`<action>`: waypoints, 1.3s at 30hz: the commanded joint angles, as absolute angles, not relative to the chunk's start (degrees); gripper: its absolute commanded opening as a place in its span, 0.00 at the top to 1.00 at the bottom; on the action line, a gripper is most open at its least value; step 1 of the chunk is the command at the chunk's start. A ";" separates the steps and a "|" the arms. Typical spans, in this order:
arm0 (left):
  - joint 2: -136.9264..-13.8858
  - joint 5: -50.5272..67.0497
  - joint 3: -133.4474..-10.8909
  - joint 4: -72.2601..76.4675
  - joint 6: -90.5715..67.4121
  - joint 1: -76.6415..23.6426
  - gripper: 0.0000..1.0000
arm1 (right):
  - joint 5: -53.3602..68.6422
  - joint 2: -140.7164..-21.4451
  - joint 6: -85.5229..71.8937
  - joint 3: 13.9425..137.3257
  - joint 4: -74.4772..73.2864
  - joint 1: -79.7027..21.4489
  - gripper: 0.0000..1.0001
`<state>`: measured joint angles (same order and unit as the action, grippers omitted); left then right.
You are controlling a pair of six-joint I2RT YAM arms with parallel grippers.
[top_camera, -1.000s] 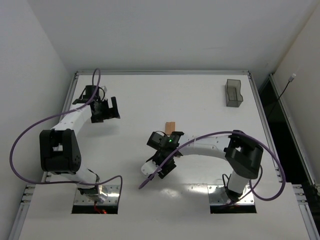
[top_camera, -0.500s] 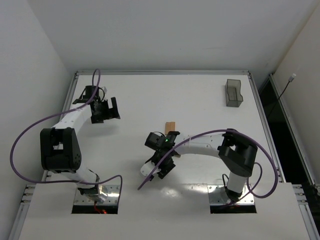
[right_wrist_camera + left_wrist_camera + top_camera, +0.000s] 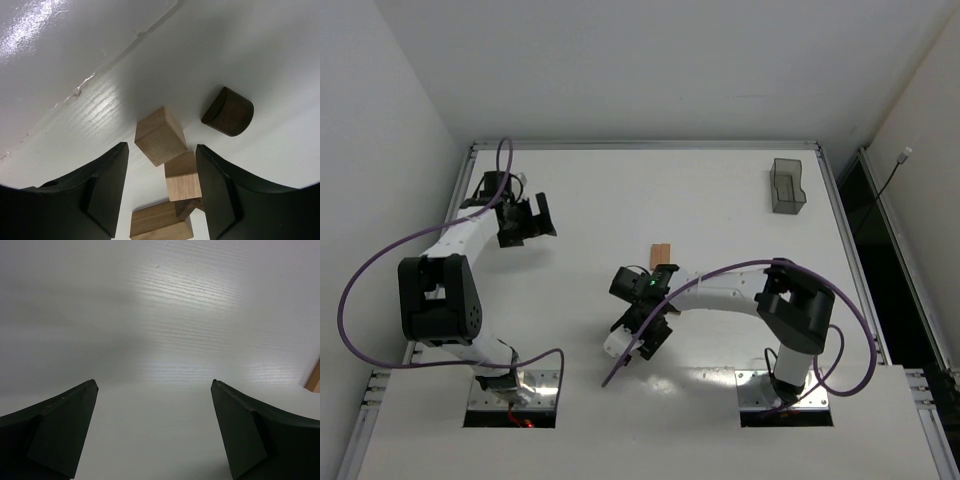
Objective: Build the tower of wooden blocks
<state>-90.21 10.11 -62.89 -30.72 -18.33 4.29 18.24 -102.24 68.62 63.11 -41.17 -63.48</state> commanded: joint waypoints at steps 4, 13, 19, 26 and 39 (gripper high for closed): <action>-90.62 11.69 -63.02 -29.09 -19.25 6.24 0.04 | 18.54 -101.87 73.21 61.79 -42.19 -65.56 0.47; -90.62 12.74 -62.49 -29.09 -19.25 7.29 0.04 | 16.97 -100.72 75.85 59.24 -40.96 -67.32 0.47; -91.14 12.74 -62.49 -29.09 -19.25 7.29 0.04 | 15.91 -101.34 76.38 59.76 -40.43 -67.94 0.60; -91.14 13.36 -62.49 -28.56 -19.78 7.29 0.04 | 15.38 -102.39 74.72 61.60 -41.57 -67.42 0.99; -88.07 11.43 -57.75 -26.02 -23.11 7.82 0.04 | 14.64 -106.54 10.04 87.09 -43.97 -53.28 1.00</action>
<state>-91.02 11.94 -58.70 -28.47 -21.58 7.05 17.82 -108.68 36.45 82.17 -45.74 -56.38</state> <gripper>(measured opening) 0.957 0.316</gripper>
